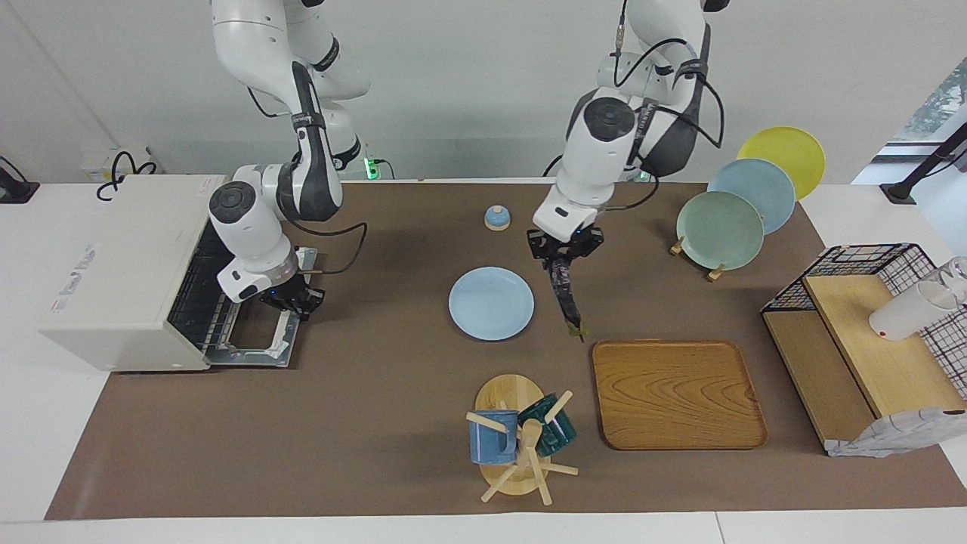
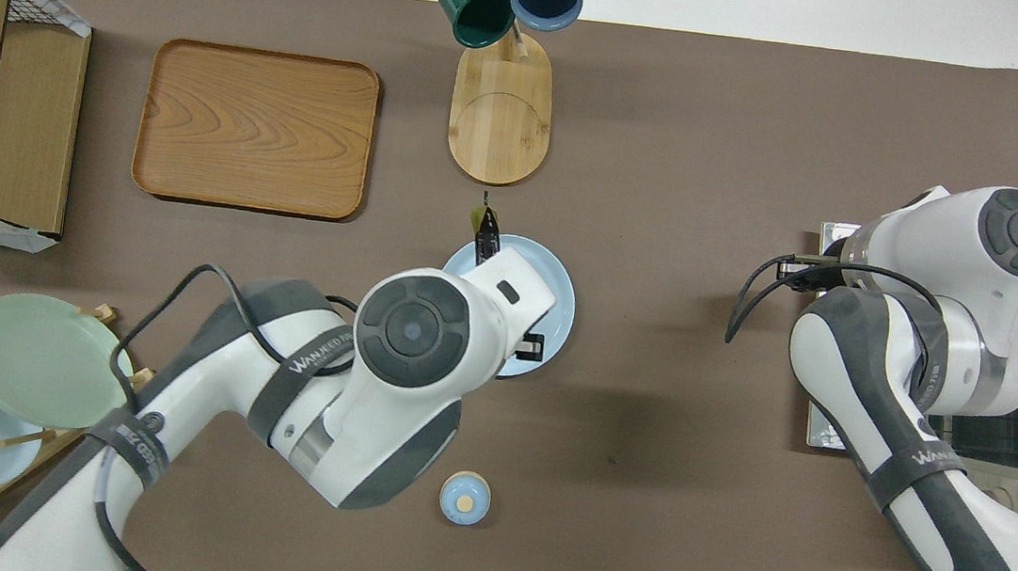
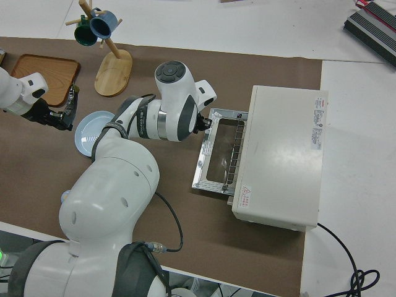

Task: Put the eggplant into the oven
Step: 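Lower the eggplant onto the blue plate with the left gripper, then grasp the blue plate with the right gripper while the left gripper withdraws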

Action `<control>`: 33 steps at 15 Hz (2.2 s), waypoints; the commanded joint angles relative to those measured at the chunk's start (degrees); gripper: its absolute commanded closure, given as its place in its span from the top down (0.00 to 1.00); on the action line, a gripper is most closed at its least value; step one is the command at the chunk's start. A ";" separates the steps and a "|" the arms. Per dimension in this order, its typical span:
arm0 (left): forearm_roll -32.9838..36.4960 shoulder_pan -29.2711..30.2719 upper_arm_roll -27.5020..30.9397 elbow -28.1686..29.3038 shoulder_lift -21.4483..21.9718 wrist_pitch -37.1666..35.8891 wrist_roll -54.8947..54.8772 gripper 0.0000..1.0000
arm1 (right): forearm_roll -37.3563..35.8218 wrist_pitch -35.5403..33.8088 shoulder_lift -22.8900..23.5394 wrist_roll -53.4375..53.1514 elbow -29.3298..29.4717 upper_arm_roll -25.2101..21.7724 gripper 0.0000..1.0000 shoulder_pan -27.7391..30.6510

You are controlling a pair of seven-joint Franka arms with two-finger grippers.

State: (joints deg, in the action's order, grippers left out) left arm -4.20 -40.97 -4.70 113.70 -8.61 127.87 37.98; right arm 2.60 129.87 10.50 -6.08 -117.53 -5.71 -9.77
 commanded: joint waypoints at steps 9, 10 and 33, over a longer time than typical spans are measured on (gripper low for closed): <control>-0.90 -1.93 1.44 1.70 -6.94 10.12 -0.89 0.00 | -3.31 -21.75 2.15 -1.31 14.78 -0.44 0.42 -3.33; -0.90 -1.84 1.53 1.70 -6.94 10.03 -1.07 0.66 | -3.13 -23.51 2.15 -1.31 16.44 -0.44 0.42 -4.20; 1.21 39.03 1.97 -10.70 13.61 -31.79 -36.13 1.00 | -4.71 -3.48 18.33 -34.98 25.60 -0.36 0.59 -39.63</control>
State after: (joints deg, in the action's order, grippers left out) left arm -3.76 -2.99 -2.01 100.77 1.75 98.77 3.24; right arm -1.31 124.19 30.62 -43.94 -88.29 -5.80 -49.44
